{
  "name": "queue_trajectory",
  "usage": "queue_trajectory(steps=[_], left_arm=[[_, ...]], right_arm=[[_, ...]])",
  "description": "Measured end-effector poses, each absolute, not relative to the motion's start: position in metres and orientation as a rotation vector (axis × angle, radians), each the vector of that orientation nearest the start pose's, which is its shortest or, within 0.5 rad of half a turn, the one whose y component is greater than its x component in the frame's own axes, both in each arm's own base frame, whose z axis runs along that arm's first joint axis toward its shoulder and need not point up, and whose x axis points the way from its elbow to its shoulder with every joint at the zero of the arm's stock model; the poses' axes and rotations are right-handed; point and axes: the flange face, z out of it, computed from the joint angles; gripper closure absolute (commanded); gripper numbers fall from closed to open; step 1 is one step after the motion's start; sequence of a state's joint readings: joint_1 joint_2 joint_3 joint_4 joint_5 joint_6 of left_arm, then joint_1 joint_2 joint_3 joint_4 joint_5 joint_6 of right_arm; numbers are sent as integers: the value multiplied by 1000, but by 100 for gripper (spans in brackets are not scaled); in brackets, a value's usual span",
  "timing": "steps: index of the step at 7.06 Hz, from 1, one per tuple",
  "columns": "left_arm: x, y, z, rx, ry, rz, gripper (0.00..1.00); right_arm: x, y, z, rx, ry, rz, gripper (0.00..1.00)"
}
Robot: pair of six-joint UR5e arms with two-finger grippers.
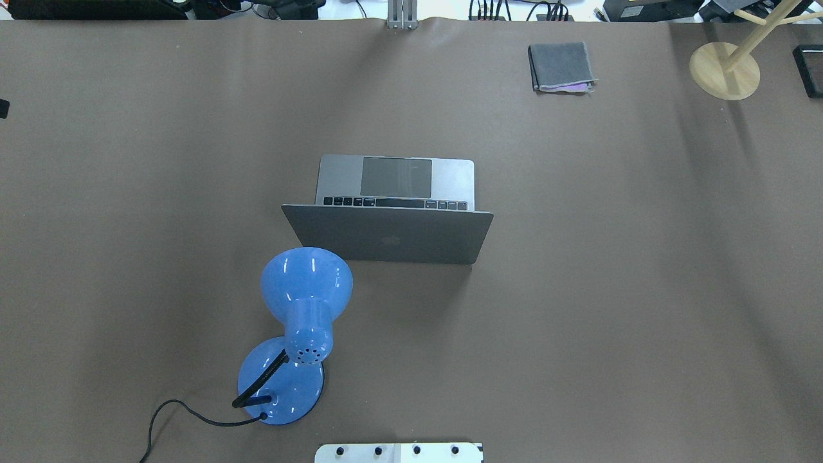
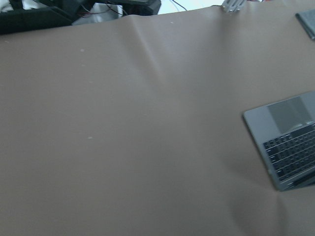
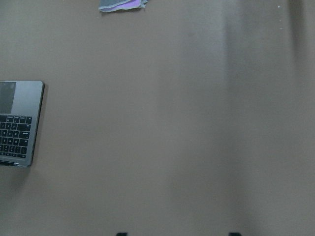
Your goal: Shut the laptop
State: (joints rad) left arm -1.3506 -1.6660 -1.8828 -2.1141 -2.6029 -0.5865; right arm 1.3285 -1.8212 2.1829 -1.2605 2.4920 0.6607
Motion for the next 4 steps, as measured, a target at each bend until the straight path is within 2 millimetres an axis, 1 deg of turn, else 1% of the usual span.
queue_trajectory(steps=[1,2,3,4], left_arm=[[82,-502,361,383,1229,161,100],[105,-505,340,342,1260,148,100],[125,-505,325,309,1283,145,100],[137,-502,315,284,1299,141,100]], right_arm=[[-64,-378,407,143,-1085,98,100],[-87,-377,391,116,-1101,118,100],[-108,-375,373,102,-1110,133,100],[-129,-373,355,92,-1119,153,100]])
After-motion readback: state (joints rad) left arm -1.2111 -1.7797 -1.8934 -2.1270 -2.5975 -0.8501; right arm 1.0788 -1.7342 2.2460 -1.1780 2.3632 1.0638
